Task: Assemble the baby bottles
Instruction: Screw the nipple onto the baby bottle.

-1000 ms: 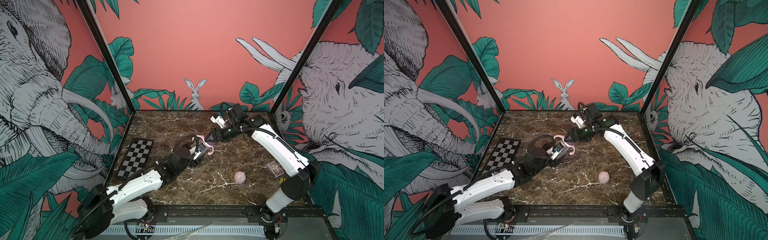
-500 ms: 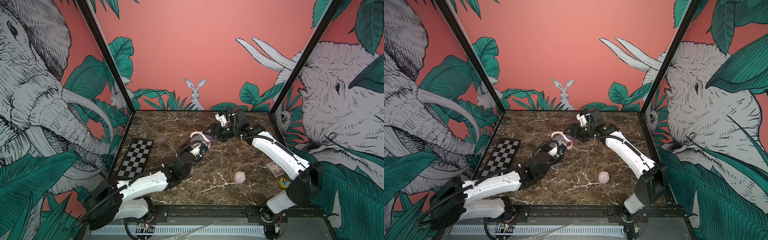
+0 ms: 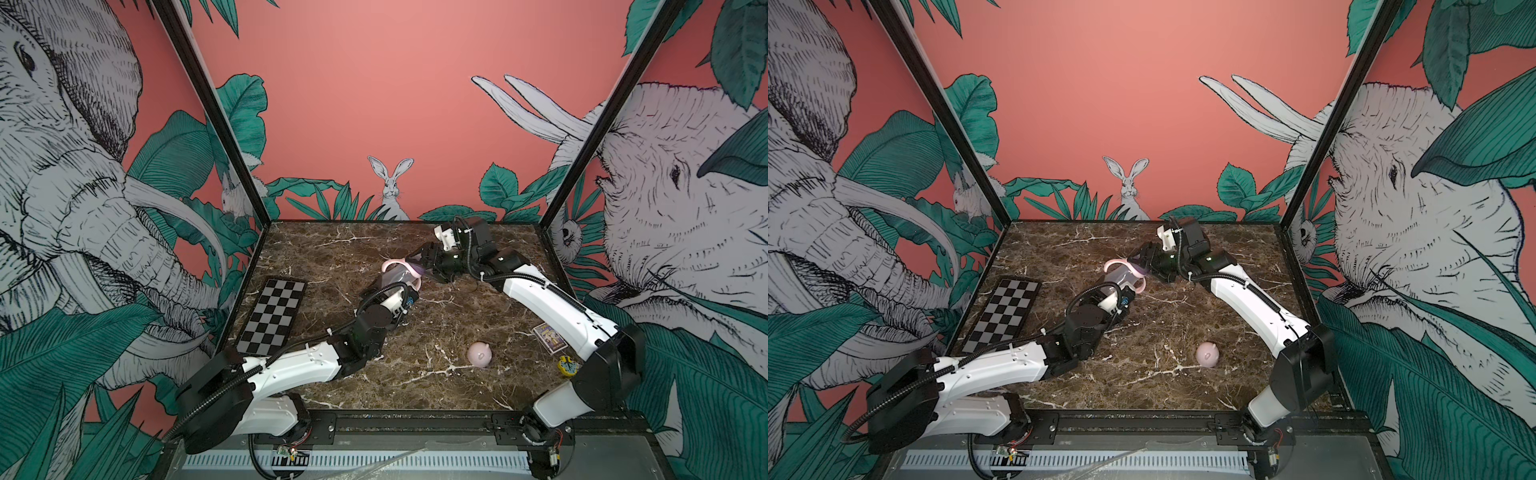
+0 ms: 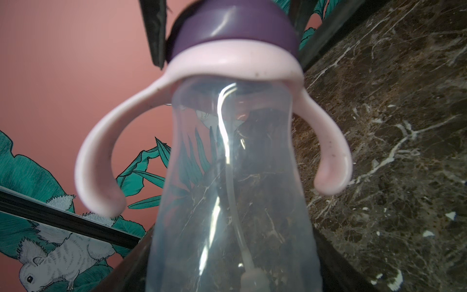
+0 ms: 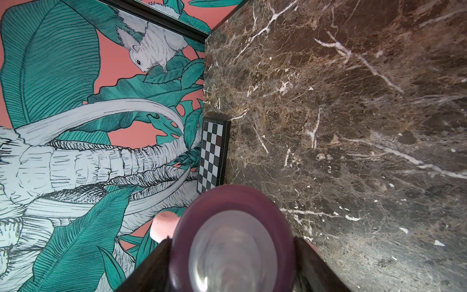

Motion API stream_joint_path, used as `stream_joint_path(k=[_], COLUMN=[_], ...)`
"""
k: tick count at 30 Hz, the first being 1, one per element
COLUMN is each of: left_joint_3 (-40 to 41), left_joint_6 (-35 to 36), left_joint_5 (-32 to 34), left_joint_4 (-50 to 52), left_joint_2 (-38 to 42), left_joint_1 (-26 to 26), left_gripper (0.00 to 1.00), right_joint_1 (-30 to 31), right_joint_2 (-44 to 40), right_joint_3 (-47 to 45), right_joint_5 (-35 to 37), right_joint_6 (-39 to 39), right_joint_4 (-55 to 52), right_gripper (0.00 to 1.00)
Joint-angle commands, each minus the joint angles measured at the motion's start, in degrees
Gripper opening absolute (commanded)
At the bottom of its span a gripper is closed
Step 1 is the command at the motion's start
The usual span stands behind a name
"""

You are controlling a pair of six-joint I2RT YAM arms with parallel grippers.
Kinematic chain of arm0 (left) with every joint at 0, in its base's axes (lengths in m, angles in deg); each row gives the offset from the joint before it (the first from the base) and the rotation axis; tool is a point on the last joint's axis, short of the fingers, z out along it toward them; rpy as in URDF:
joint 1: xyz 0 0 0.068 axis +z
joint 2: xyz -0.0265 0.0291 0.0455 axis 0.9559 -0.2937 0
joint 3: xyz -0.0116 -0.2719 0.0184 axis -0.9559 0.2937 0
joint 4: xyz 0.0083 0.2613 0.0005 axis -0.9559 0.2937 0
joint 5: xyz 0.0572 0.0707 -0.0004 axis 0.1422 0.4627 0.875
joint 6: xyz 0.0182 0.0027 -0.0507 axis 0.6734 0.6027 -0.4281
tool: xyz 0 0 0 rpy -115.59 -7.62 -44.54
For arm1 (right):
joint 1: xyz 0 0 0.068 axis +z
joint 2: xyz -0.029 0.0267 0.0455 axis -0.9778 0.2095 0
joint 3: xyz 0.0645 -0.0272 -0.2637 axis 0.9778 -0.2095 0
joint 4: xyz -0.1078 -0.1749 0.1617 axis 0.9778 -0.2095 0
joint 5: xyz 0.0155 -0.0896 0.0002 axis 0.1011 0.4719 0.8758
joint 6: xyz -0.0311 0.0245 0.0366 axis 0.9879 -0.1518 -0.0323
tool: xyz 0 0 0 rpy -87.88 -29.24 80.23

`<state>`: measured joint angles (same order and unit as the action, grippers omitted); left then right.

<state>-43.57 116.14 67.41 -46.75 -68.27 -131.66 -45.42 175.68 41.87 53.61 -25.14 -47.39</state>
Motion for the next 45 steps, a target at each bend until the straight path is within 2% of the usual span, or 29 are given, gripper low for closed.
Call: stream_joint_path(k=[1, 4, 7, 15, 25, 32, 38, 45], left_joint_3=[-2.58, -2.65, -2.52, -1.36, 0.13, 2.70, 2.91, 2.75], left_joint_6=[0.44, -1.26, -4.46, -12.71, -18.90, -22.29, -22.43, -23.02], left_joint_5=[-4.14, -5.75, -8.92, -22.36, -35.11, -35.43, -35.02, -35.37], left_joint_4=[-4.08, -2.94, -1.20, 3.31, 3.90, 1.82, 2.01, 0.83], left_joint_2=[0.68, 1.27, 2.66, 6.14, 7.87, 10.84, 11.45, 11.54], left_joint_1=[-1.03, -0.50, 0.90, 6.50, 9.03, 9.42, 9.52, 9.48], left_gripper=[0.17, 0.17, 0.16, 0.17, 0.19, 0.19, 0.18, 0.18], right_joint_1=[1.87, 1.87, 1.87, 1.96, 1.88, 1.70, 1.52, 1.01], right_joint_2=[-1.95, -2.82, -3.59, -5.83, -10.20, -9.71, -11.80, -11.99], right_joint_3=[2.85, 4.07, 6.94, 10.38, 5.87, 8.13, 5.64, -0.86], right_joint_5=[-4.15, -4.58, -2.10, -0.52, 0.05, 4.57, 4.90, -2.26], right_joint_6=[-0.12, 3.41, 9.48, 22.01, 31.42, 35.28, 35.28, 30.14], right_joint_4=[-0.74, -1.41, -6.87, -17.26, -13.02, -17.31, -16.72, -2.65], right_gripper=[0.83, 0.92, 0.94, 0.93, 0.93, 0.93, 0.93, 0.91])
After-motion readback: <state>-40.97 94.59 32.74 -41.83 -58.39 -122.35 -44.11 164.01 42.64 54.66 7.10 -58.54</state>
